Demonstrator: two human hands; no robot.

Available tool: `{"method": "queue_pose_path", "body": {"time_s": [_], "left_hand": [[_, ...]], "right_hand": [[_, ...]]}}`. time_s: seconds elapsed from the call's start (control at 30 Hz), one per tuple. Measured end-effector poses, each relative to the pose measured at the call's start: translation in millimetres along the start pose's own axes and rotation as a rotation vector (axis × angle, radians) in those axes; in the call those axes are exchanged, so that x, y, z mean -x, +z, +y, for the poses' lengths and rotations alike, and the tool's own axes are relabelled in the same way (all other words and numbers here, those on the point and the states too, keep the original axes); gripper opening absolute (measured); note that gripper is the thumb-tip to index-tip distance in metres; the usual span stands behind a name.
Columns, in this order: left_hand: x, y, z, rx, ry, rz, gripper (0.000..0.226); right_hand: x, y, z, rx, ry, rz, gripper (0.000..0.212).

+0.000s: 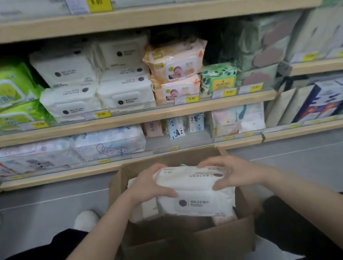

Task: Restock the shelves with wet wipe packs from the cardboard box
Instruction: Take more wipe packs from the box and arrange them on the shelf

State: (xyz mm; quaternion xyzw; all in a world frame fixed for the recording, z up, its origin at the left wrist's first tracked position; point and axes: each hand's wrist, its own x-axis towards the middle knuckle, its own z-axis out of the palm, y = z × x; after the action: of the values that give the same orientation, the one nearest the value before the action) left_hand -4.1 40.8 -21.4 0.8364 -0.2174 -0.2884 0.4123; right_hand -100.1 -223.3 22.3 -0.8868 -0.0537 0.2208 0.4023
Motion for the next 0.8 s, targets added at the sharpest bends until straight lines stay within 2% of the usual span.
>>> {"method": "queue_pose_path", "body": {"time_s": [0.1, 0.2, 0.27, 0.37, 0.43, 0.53, 0.67, 0.8], "left_hand": [[2, -5, 13, 0.019, 0.024, -0.004, 0.060], [-1, 0, 23, -0.023, 0.065, -0.043, 0.061], [-5, 8, 21, -0.020, 0.090, -0.033, 0.061], [-17, 22, 17, 0.077, 0.116, 0.068, 0.063], [-30, 29, 9, 0.051, 0.088, 0.120, 0.069], [-48, 34, -35, -0.149, -0.052, 0.075, 0.087], [-56, 44, -110, -0.498, -0.211, -0.015, 0.093], [-55, 56, -157, -0.754, -0.255, -0.060, 0.102]], "right_hand": [[-4, 8, -3, 0.144, 0.052, -0.081, 0.076], [-12, 24, -1, 0.359, 0.106, -0.030, 0.100], [-16, 28, 3, 0.306, 0.116, -0.007, 0.102], [-21, 26, 19, 0.245, 0.179, 0.081, 0.102], [-22, 21, 35, 0.177, 0.260, 0.144, 0.095], [-15, 15, 58, 0.036, 0.383, 0.237, 0.084], [-11, 18, 85, -0.122, 0.533, 0.331, 0.088], [-18, 25, 98, -0.263, 0.591, 0.370, 0.086]]}}
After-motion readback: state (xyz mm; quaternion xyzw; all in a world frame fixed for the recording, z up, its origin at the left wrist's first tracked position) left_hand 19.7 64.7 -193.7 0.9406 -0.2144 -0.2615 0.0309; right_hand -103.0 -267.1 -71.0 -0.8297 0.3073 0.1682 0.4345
